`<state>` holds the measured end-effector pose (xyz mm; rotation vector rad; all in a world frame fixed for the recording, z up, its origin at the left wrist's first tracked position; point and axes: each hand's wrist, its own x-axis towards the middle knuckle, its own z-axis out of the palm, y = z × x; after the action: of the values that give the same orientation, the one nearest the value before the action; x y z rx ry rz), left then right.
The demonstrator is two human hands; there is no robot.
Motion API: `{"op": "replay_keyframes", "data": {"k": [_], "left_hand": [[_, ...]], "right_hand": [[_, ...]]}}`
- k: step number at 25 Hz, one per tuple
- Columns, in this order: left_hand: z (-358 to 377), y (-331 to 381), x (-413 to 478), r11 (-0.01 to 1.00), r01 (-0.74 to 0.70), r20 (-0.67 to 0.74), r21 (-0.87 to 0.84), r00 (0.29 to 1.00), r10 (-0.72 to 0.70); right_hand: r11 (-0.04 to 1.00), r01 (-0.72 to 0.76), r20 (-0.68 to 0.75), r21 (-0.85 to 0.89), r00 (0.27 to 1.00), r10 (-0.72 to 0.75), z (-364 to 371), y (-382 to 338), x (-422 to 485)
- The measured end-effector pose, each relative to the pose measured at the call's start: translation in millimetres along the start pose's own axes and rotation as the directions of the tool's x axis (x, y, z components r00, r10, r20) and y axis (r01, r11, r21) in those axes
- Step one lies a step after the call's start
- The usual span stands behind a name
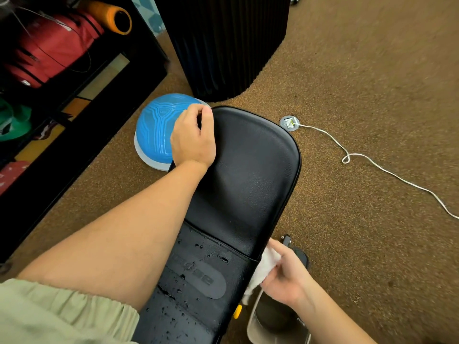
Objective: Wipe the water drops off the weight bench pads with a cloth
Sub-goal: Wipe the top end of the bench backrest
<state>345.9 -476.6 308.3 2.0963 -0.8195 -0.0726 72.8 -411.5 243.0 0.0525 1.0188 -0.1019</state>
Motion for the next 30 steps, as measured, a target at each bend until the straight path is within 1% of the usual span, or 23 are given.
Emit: {"op": "replay_keyframes", "data": {"k": [1,2,4,5,7,8,9,10,12,14,15,17,18,19,20,22,25,26,28,29,30], "left_hand": [[0,0,0,1.000,-0.003,0.002,0.001,1.000,0.003],[0,0,0,1.000,-0.004,0.004,0.001,1.000,0.004],[0,0,-1,1.000,0.002,0.007,-0.004,1.000,-0.002],[0,0,-1,1.000,0.002,0.007,-0.006,1.000,-0.002],[0,-1,0,1.000,0.001,0.009,-0.010,1.000,-0.001],[0,-1,0,1.000,-0.001,0.009,-0.013,1.000,0.001],[0,-1,0,1.000,-0.005,0.009,-0.014,1.000,0.005],[0,0,0,1.000,-0.007,0.009,-0.014,1.000,0.007],[1,0,0,1.000,-0.002,0.006,-0.008,1.000,0.002],[1,0,0,1.000,0.000,-0.001,-0.005,1.000,0.000],[0,0,-1,1.000,0.000,-0.003,-0.004,1.000,0.000],[0,1,-1,1.000,0.000,-0.002,0.001,1.000,0.000],[0,0,-1,1.000,-0.002,0.001,0.000,1.000,0.002],[0,-1,-3,1.000,-0.003,-0.001,-0.004,1.000,0.003],[-1,0,-3,1.000,-0.004,-0.006,-0.007,1.000,0.004],[0,0,-2,1.000,-0.004,-0.001,-0.011,1.000,0.004],[-1,0,1,1.000,-0.009,0.006,0.019,1.000,0.008],[-1,1,1,0.999,-0.010,0.016,0.033,1.000,0.009],[-4,4,1,0.998,-0.010,0.037,0.060,0.999,0.008],[-6,6,1,0.998,-0.013,0.052,0.066,0.999,0.010],[-7,6,-1,0.998,-0.011,0.069,0.063,0.998,0.007]], "right_hand": [[1.000,0.030,-0.044,-0.006,0.999,-0.031,-5,-1,1],[0.996,0.090,-0.075,-0.020,0.993,-0.091,-7,-4,-5],[0.954,0.290,-0.087,-0.069,0.951,-0.296,-9,-15,-14],[0.907,0.408,-0.060,-0.105,0.908,-0.415,-5,-23,-22],[0.759,0.634,-0.033,-0.152,0.764,-0.645,11,-41,-37],[0.678,0.711,0.007,-0.187,0.691,-0.723,22,-51,-42],[0.616,0.751,0.060,-0.239,0.644,-0.763,38,-61,-46],[0.566,0.769,0.119,-0.297,0.618,-0.777,53,-70,-44],[0.512,0.764,0.185,-0.392,0.610,-0.770,75,-71,-32],[0.445,0.758,0.197,-0.476,0.586,-0.786,72,-39,-20],[0.458,0.744,0.196,-0.487,0.604,-0.772,63,-10,-15],[0.545,0.690,0.199,-0.476,0.688,-0.698,36,47,-8],[0.581,0.669,0.202,-0.464,0.718,-0.666,27,67,-8],[0.580,0.658,0.208,-0.480,0.728,-0.653,23,74,-11],[0.551,0.655,0.219,-0.518,0.724,-0.655,23,70,-11],[0.449,0.676,0.238,-0.585,0.671,-0.702,32,44,-13],[0.296,0.757,0.293,-0.583,0.536,-0.792,48,-5,-11],[0.226,0.767,0.314,-0.601,0.486,-0.816,54,-20,-14],[0.031,0.763,0.371,-0.646,0.350,-0.860,68,-56,-20],[-0.089,0.714,0.419,-0.694,0.301,-0.857,78,-79,-24],[-0.220,0.610,0.476,-0.761,0.296,-0.828,94,-103,-28]]}}
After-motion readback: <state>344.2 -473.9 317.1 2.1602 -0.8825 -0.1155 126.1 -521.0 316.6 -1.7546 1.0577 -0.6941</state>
